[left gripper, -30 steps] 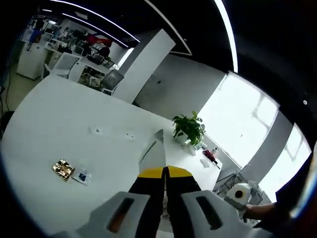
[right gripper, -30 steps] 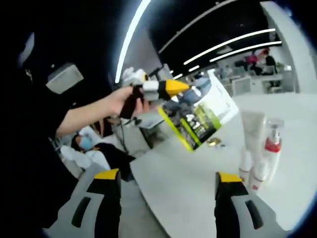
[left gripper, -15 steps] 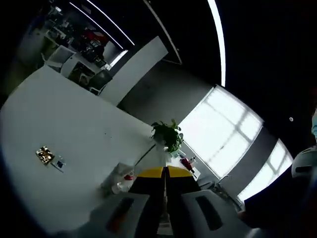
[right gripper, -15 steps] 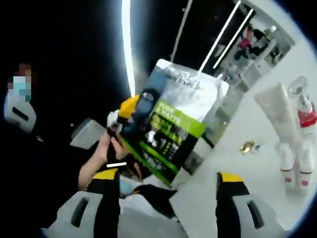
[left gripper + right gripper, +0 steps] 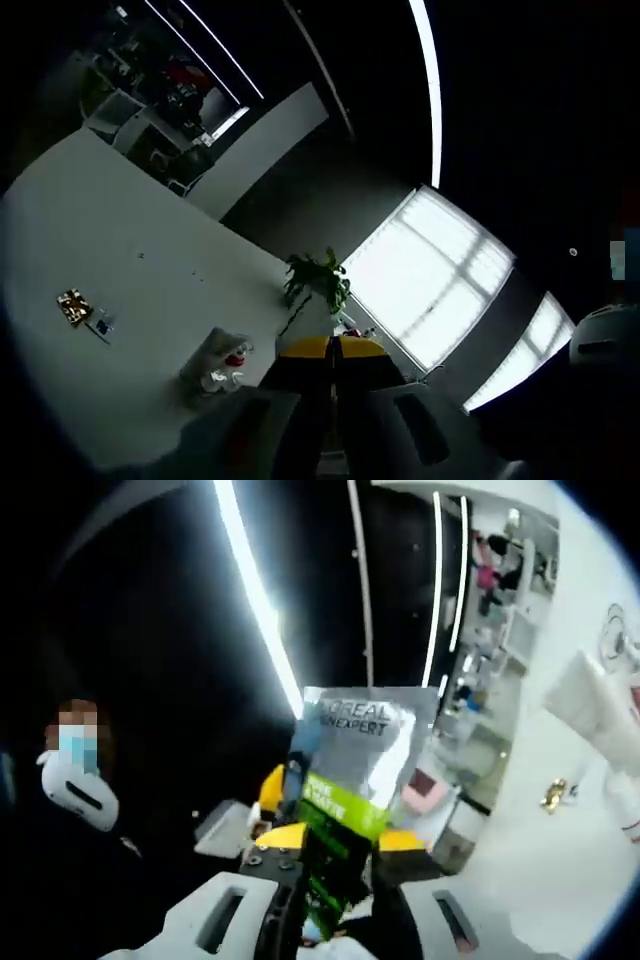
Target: Arrange the skincare products in the storage area until every visible bottle or jar stands upright without overlapping.
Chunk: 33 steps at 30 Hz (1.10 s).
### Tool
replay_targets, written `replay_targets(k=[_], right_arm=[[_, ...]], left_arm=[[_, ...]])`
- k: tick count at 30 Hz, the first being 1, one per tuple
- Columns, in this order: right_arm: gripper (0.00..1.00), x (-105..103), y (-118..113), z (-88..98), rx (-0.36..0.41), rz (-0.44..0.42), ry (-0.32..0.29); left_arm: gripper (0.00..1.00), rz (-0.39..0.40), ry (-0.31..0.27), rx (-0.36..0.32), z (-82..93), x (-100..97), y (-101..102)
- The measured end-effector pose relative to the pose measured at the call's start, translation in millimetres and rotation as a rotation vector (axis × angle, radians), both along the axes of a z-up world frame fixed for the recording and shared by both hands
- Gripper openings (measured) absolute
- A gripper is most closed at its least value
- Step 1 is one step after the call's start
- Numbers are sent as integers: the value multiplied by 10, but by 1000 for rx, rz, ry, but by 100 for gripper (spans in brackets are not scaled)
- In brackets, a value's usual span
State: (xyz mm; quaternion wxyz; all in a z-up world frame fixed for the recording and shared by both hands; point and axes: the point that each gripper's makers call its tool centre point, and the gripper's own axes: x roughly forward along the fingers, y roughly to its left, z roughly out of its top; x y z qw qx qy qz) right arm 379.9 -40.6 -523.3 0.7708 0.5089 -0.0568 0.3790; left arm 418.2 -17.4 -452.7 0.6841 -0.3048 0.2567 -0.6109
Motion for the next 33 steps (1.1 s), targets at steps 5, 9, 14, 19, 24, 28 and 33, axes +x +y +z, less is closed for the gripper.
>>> replay_targets(k=[5, 9, 14, 19, 24, 28, 33], right_arm=[[0, -91, -88, 87, 36, 4, -28], [0, -171, -99, 185, 47, 20, -50], [0, -228, -105, 268, -17, 39, -46], [0, -279, -144, 298, -118, 29, -43], [0, -304, -271, 357, -96, 11, -33], [0, -331, -342, 438, -103, 9, -43], [0, -360, -350, 547, -183, 34, -55]], left_arm=[[4, 4, -3, 5, -25, 14, 3], [4, 3, 24, -29, 6, 2, -3], [5, 11, 22, -38, -17, -5, 30], [1, -41, -31, -39, -36, -126, 55], [5, -120, -103, 40, -210, -335, 38], [18, -159, -117, 35, -225, -443, 22], [26, -191, -148, 29, -228, -521, 6]])
